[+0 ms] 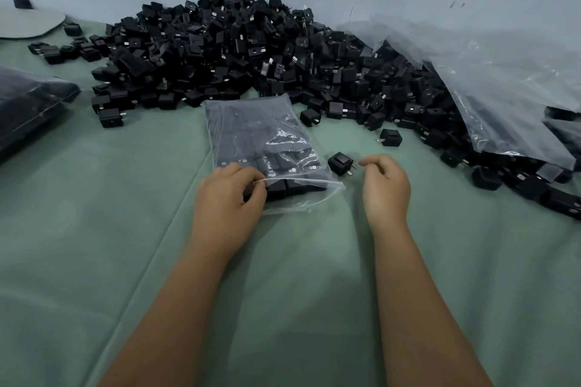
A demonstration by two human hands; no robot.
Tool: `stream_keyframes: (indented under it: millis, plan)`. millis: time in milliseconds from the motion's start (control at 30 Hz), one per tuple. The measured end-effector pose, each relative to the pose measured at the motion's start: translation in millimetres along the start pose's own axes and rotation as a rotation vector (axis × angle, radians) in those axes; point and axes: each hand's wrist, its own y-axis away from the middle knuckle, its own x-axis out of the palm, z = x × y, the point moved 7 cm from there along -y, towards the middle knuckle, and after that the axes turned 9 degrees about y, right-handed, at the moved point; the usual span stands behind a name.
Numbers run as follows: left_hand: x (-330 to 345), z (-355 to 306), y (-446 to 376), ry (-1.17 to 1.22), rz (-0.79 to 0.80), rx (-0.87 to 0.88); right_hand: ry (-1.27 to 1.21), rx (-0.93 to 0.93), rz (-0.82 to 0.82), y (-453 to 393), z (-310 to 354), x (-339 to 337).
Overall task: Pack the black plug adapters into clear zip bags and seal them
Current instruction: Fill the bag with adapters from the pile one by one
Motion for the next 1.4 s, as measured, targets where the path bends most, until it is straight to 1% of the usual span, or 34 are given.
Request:
stream_keyframes:
  millis: [133,367,400,433,500,533,600,667,733,767,867,933,1033,1100,1267,1400]
  plan:
    - [-0.2,1.7,0.5,0.018,-0.004,0.001,0.091,-0.067,0.088,7.9,6.6,5.6]
    - [-0.1,2.3,0.8,0.038,0.01,-0.024,0.169,-0.198,0.097,13.2,17.0,7.5]
    - [-0.3,2.0,1.0,0.047,0.012,-0.026,0.137,-0.183,0.083,13.8,17.3,6.3]
    - [-0.6,1.5,1.4,0.06,0.012,-0.024,0.054,-0.138,0.063,14.6,17.5,3.8]
    - [-1.2,0.5,1.7,0.081,0.008,-0.018,-0.185,-0.04,0.009,19.9,22.4,-3.4]
    - [-1.4,0.4,1.7,0.086,0.005,-0.019,-0.283,-0.035,-0.032,25.2,28.6,-8.9]
    - [-1.9,0.6,1.4,0.096,-0.01,-0.019,-0.413,-0.087,-0.076,41.9,43.9,-16.2]
    - [-3.7,0.8,1.3,0.112,-0.045,-0.015,-0.456,-0.188,-0.025,65.6,60.7,-11.4]
    - [-5.3,1.4,1.3,0.126,-0.081,-0.014,-0.388,-0.313,0.029,88.8,74.9,0.1]
    - [-6.2,1.8,1.5,0.138,-0.099,-0.017,-0.298,-0.402,0.026,97.4,81.6,4.5]
    - [-11.1,3.4,3.0,0.181,-0.173,-0.026,0.049,-0.678,-0.034,112.8,98.5,16.3]
    - [-14.8,3.6,4.7,0.197,-0.223,-0.029,0.156,-0.761,-0.066,113.9,99.5,19.1]
    - [-17.0,0.7,6.8,0.189,-0.253,-0.017,0.232,-0.833,-0.117,115.8,99.0,20.4]
    - [-18.6,-1.1,7.2,0.184,-0.268,-0.003,0.285,-0.868,-0.114,118.2,98.9,25.7]
    - [-20.5,-3.3,9.0,0.175,-0.277,0.008,0.451,-0.864,-0.006,124.9,96.9,40.6]
    - [-20.4,-4.4,9.2,0.192,-0.267,0.013,0.43,-0.811,0.094,123.2,94.7,46.3]
